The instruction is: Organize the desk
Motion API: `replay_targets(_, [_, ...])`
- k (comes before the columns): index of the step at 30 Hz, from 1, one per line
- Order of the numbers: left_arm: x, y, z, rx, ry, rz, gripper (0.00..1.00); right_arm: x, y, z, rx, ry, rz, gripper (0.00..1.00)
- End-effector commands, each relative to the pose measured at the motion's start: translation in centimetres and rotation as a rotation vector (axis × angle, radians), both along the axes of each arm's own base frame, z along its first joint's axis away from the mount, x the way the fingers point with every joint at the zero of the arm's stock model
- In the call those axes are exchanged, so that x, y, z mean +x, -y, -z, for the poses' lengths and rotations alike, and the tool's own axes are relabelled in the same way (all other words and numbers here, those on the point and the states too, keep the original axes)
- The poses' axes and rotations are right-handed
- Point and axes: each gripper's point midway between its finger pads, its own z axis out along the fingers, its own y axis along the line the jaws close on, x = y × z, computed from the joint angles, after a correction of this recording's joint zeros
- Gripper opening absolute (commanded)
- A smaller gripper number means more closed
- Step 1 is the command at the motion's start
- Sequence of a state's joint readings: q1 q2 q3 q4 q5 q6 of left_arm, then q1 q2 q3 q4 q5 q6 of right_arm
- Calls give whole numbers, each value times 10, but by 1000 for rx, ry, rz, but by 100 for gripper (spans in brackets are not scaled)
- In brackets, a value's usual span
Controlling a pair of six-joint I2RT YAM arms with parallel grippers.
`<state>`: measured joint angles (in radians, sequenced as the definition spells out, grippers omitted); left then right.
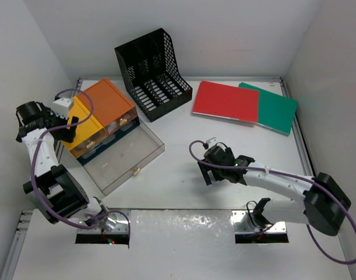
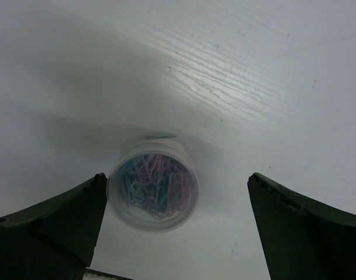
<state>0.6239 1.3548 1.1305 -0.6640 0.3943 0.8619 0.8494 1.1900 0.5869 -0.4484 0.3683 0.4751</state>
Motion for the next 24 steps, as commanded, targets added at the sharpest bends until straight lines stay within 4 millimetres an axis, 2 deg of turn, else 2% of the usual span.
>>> replay_targets(1, [-5, 5, -7, 4, 22, 26, 78, 4, 1, 13, 29, -45, 35, 99])
replay_targets(2, [-5, 5, -8, 5, 23, 25, 78, 4, -1, 17, 43, -56, 30, 98])
replay_targets(5, [-5, 5, -6, 7, 23, 26, 78, 8, -10, 21, 73, -58, 18, 86])
replay_targets(6, [-5, 5, -5, 7, 24, 26, 78, 10, -14, 19, 77, -56, 8, 77])
replay_targets(8, [-5, 5, -3, 7, 21, 25, 78, 10, -19, 21, 86, -67, -9, 67])
replay_targets(9, [-5, 4, -4, 11, 24, 24, 78, 10, -21, 20, 93, -71, -18, 54])
replay_targets(12, [-5, 3, -3, 14, 22, 25, 78, 10, -23, 19, 93, -86, -25, 34])
replay_targets(13, [-5, 4, -2, 13, 20, 27, 78, 11, -25, 16, 95, -85, -27, 25])
replay_targets(16, [-5, 3, -1, 15, 22, 26, 78, 28, -49, -17, 120, -46, -78, 12])
replay_targets(17, [-4, 3, 0, 14, 20, 28, 78, 31, -56, -21, 99, -52, -100, 10])
replay_targets(18, [-4, 2, 1, 14, 20, 24, 78, 53, -80, -55, 127, 20, -152, 10])
replay_targets(20, [-3, 2, 3, 9, 15, 23, 78, 63, -112, -81, 105, 64, -238, 9])
replay_targets(21, [-3, 2, 5, 6, 12, 22, 78, 78, -149, -106, 109, 118, -312, 10])
replay_targets(22, [-3, 2, 7, 2, 8, 24, 78, 83, -167, -114, 99, 131, -345, 11])
replay_targets(23, [-4, 3, 8, -2, 5, 25, 78, 101, -205, -131, 118, 172, -401, 11])
replay_targets(24, [-4, 3, 10, -1, 1, 23, 78, 103, -229, -138, 131, 188, -443, 10])
